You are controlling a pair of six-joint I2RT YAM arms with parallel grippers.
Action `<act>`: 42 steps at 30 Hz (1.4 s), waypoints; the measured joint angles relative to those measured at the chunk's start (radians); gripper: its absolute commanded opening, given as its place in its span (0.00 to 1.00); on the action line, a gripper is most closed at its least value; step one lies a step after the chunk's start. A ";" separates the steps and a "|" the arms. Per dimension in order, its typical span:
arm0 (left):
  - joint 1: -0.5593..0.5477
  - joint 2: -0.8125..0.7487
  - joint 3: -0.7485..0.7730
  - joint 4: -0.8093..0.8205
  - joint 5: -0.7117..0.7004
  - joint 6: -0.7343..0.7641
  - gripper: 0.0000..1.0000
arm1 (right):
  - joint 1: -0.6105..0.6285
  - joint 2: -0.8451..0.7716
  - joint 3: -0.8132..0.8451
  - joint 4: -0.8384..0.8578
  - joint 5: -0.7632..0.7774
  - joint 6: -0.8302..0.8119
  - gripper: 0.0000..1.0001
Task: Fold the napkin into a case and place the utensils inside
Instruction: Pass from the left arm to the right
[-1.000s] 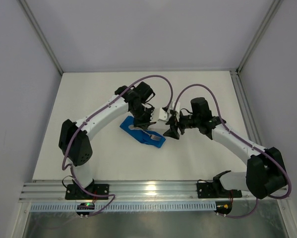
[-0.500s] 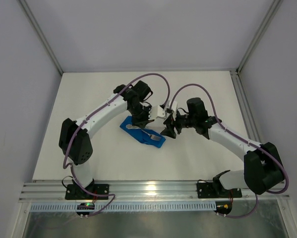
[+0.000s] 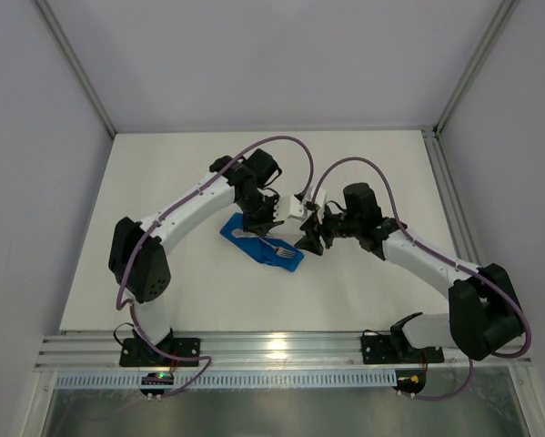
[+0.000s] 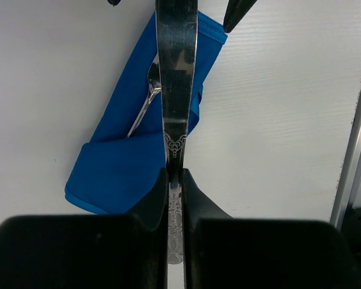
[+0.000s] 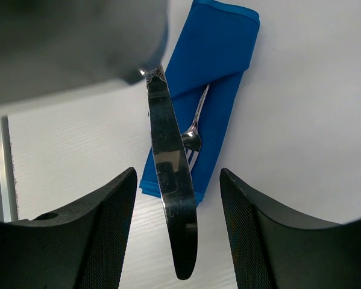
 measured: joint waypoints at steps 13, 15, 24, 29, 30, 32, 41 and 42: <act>0.000 0.000 -0.019 0.010 0.009 0.038 0.00 | 0.004 -0.019 -0.014 -0.019 0.004 -0.010 0.63; -0.003 0.000 -0.026 0.016 0.013 0.051 0.00 | 0.004 -0.034 -0.021 -0.029 0.004 -0.011 0.64; -0.005 -0.002 -0.071 0.035 0.019 0.078 0.00 | -0.011 -0.084 -0.024 -0.046 -0.011 -0.026 0.66; -0.005 -0.002 -0.071 0.037 0.019 0.086 0.00 | -0.011 -0.089 -0.025 -0.059 -0.015 -0.034 0.66; -0.005 -0.002 -0.071 0.038 0.019 0.086 0.00 | -0.011 -0.089 -0.026 -0.061 -0.015 -0.035 0.66; -0.005 -0.002 -0.071 0.039 0.019 0.085 0.00 | -0.011 -0.090 -0.027 -0.061 -0.015 -0.038 0.66; -0.008 -0.002 -0.055 0.042 0.031 0.083 0.00 | -0.011 -0.089 -0.064 -0.060 -0.014 -0.042 0.66; -0.009 -0.003 -0.054 0.043 0.031 0.083 0.00 | -0.011 -0.090 -0.069 -0.060 -0.014 -0.042 0.66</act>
